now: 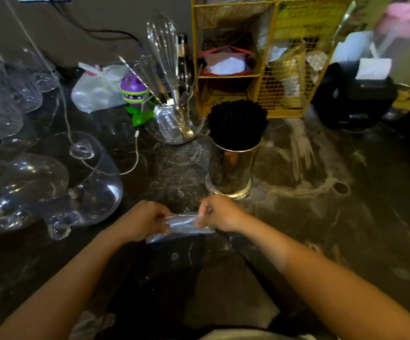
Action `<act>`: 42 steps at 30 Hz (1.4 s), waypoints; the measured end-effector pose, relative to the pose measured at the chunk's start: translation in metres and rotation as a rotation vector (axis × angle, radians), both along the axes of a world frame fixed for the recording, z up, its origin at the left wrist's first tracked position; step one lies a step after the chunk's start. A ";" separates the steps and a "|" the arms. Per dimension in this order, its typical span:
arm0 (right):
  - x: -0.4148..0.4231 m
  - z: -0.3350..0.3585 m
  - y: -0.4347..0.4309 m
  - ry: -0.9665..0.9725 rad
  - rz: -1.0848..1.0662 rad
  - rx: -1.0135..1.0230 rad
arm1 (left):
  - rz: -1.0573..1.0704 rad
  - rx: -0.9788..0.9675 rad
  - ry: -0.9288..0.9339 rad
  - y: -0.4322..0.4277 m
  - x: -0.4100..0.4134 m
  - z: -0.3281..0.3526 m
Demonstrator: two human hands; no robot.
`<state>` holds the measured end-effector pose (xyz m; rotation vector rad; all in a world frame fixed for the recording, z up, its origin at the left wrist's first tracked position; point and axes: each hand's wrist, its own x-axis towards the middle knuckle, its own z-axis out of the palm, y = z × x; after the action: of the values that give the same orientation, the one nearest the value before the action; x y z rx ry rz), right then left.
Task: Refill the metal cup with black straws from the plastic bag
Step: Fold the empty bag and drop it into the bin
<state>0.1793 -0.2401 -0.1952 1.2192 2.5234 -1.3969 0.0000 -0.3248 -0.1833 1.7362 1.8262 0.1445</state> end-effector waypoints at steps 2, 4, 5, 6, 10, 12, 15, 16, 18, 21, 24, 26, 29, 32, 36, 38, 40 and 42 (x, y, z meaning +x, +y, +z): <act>0.013 0.006 0.000 0.045 -0.069 0.029 | -0.009 0.095 -0.036 0.007 0.009 0.001; 0.030 0.012 0.000 0.103 -0.158 0.054 | -0.023 0.157 -0.101 0.018 0.020 0.002; 0.040 0.016 -0.001 0.129 -0.205 0.071 | -0.038 0.162 -0.127 0.024 0.026 0.002; 0.050 0.021 -0.002 0.150 -0.252 0.093 | -0.062 0.164 -0.149 0.030 0.034 0.002; 0.095 0.043 -0.010 0.177 -0.352 0.211 | -0.165 0.291 -0.246 0.049 0.075 0.000; 0.121 0.054 -0.018 0.156 -0.393 0.258 | -0.214 0.336 -0.287 0.053 0.105 0.001; 0.164 0.067 -0.033 0.109 -0.445 0.320 | -0.318 0.391 -0.287 0.058 0.154 0.002; 0.180 0.071 -0.040 0.097 -0.463 0.328 | -0.354 0.390 -0.298 0.058 0.170 0.003; 0.210 0.079 -0.055 0.074 -0.500 0.339 | -0.415 0.371 -0.333 0.055 0.204 0.003; 0.260 0.086 -0.079 0.053 -0.563 0.344 | -0.468 0.353 -0.353 0.047 0.257 0.004; 0.314 0.087 -0.106 0.045 -0.628 0.345 | -0.525 0.345 -0.371 0.031 0.317 0.003; 0.353 0.085 -0.126 0.024 -0.669 0.357 | -0.560 0.332 -0.378 0.018 0.361 0.001; 0.411 0.078 -0.156 -0.016 -0.744 0.371 | -0.638 0.308 -0.371 -0.004 0.427 -0.005; 0.461 0.065 -0.181 -0.045 -0.811 0.365 | -0.715 0.274 -0.348 -0.018 0.485 -0.018; 0.511 0.042 -0.198 -0.111 -0.871 0.352 | -0.781 0.218 -0.272 -0.032 0.546 -0.042; 0.527 0.028 -0.203 -0.144 -0.903 0.343 | -0.801 0.216 -0.217 -0.035 0.568 -0.057; 0.540 0.011 -0.204 -0.163 -0.943 0.329 | -0.840 0.227 -0.131 -0.034 0.586 -0.074; 0.550 -0.012 -0.203 -0.165 -0.992 0.311 | -0.880 0.223 -0.065 -0.030 0.603 -0.094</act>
<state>0.7295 -0.4426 -0.2072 2.7299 2.0938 -0.8611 0.6028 -0.3544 -0.2771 2.4886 0.8871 0.0401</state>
